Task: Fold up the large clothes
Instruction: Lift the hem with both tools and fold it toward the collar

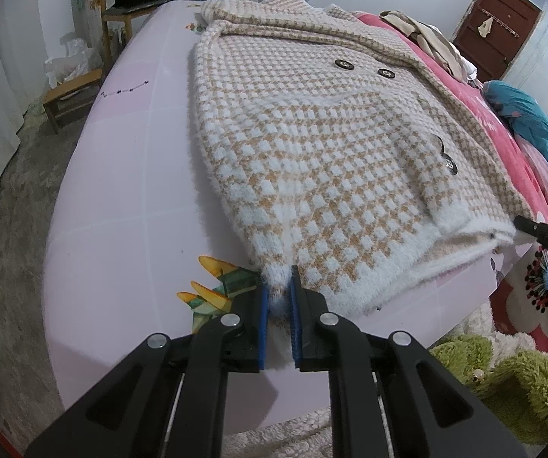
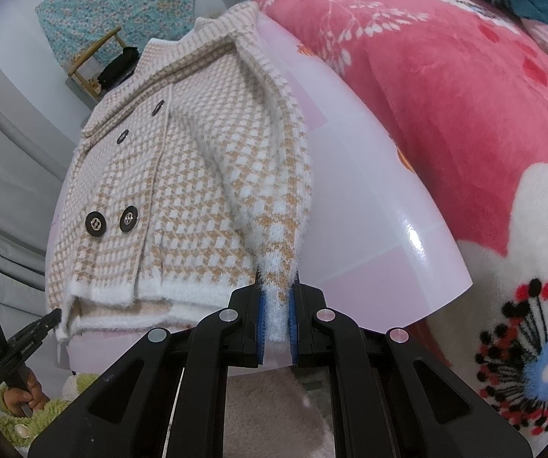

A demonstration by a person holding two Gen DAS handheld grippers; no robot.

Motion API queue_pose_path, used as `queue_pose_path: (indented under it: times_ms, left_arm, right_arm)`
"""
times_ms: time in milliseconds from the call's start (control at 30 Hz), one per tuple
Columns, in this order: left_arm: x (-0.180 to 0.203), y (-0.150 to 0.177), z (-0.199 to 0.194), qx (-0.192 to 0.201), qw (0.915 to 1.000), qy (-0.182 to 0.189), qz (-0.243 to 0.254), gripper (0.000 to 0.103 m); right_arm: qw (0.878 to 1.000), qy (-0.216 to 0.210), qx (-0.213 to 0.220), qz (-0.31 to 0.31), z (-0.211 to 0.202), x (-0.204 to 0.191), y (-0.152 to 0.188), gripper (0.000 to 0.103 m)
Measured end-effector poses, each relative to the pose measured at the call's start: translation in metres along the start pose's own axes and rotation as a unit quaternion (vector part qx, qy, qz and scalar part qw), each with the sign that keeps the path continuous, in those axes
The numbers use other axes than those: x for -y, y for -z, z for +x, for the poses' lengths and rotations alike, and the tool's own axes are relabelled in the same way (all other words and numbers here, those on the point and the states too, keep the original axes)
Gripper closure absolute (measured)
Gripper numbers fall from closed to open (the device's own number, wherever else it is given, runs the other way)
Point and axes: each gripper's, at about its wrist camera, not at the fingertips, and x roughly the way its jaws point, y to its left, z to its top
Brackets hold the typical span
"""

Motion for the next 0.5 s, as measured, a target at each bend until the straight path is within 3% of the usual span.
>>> queue_pose_path:
  times_ms: [133, 500]
  left_arm:
    - [0.004, -0.002, -0.008, 0.018, 0.9997, -0.006, 0.012, 0.095]
    - [0.001, -0.029, -0.05, 0.087, 0.9958, 0.028, -0.007, 0.095]
  right_arm:
    - [1.0, -0.009, 0.013, 0.002, -0.008, 0.0, -0.001, 0.096]
    - [0.997, -0.053, 0.056, 0.009, -0.044, -0.011, -0.017, 0.097]
